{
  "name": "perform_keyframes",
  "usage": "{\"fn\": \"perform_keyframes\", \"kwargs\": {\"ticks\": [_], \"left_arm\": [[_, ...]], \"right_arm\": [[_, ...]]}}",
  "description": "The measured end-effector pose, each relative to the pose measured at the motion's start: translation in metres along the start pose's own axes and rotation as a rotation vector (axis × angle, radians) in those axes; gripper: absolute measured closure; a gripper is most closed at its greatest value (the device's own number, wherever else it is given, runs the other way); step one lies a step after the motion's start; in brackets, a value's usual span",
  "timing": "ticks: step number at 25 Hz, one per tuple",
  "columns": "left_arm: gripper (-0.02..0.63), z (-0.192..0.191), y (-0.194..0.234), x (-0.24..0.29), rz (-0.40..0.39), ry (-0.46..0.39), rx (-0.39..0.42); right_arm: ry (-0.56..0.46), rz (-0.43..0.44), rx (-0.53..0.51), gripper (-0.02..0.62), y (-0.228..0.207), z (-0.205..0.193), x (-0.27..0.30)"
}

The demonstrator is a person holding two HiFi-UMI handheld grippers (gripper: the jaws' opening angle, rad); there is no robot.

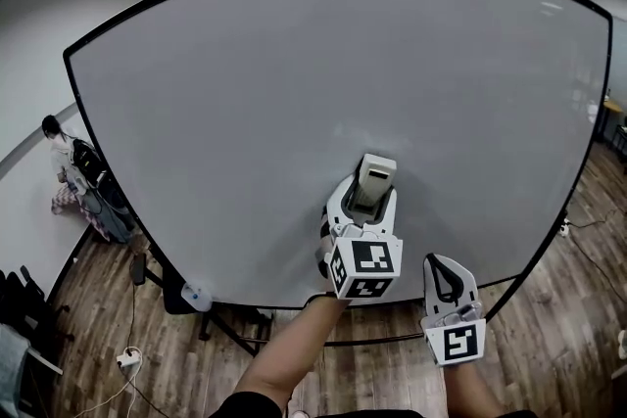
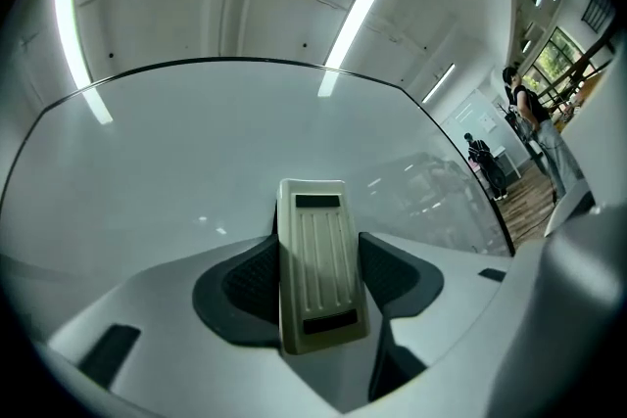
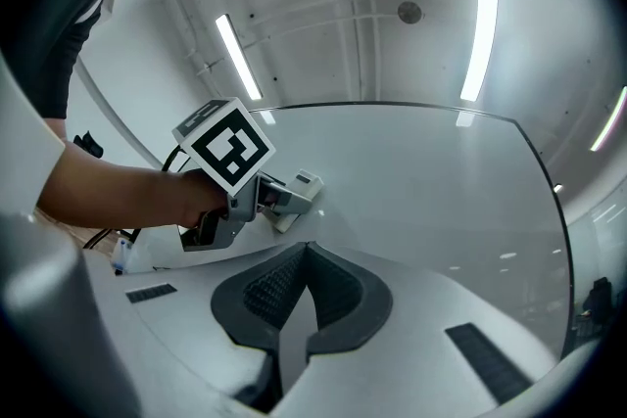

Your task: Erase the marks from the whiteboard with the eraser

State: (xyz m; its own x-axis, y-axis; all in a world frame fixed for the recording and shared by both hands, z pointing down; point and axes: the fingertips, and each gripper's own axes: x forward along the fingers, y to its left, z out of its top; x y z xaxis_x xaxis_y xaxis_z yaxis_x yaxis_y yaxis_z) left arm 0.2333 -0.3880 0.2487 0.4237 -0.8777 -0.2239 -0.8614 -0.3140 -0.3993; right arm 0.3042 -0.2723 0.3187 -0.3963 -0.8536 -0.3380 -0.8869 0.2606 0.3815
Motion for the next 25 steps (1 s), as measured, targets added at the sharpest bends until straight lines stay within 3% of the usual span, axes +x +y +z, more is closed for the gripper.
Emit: {"fn": "perform_keyframes", "kwargs": {"ticks": [6,9,12,16,20,25], "left_arm": [[0.337,-0.001,-0.06,0.017,-0.112,0.02,0.044],[0.337,-0.005,-0.078,0.021,-0.164,0.036,0.025],[0.337,-0.005,-0.078,0.009,-0.164,0.012,-0.001],[0.336,0.011,-0.049,-0.029,-0.129,-0.085,-0.065],[0.336,0.036,0.007,-0.076,-0.076,-0.196,-0.133],[0.334,0.023,0.072,-0.133,0.002,-0.253,-0.243]], "right_arm": [[0.063,-0.068,-0.022,0.577,-0.029,-0.004,-0.025],[0.06,-0.081,-0.021,0.577,-0.035,-0.005,-0.033],[0.062,-0.091,-0.013,0.577,-0.034,-0.003,-0.037],[0.054,-0.08,0.0,0.577,-0.023,-0.002,-0.035],[0.042,-0.039,0.005,0.577,0.006,0.006,-0.013],[0.02,0.028,0.044,0.577,0.061,0.008,0.018]]}}
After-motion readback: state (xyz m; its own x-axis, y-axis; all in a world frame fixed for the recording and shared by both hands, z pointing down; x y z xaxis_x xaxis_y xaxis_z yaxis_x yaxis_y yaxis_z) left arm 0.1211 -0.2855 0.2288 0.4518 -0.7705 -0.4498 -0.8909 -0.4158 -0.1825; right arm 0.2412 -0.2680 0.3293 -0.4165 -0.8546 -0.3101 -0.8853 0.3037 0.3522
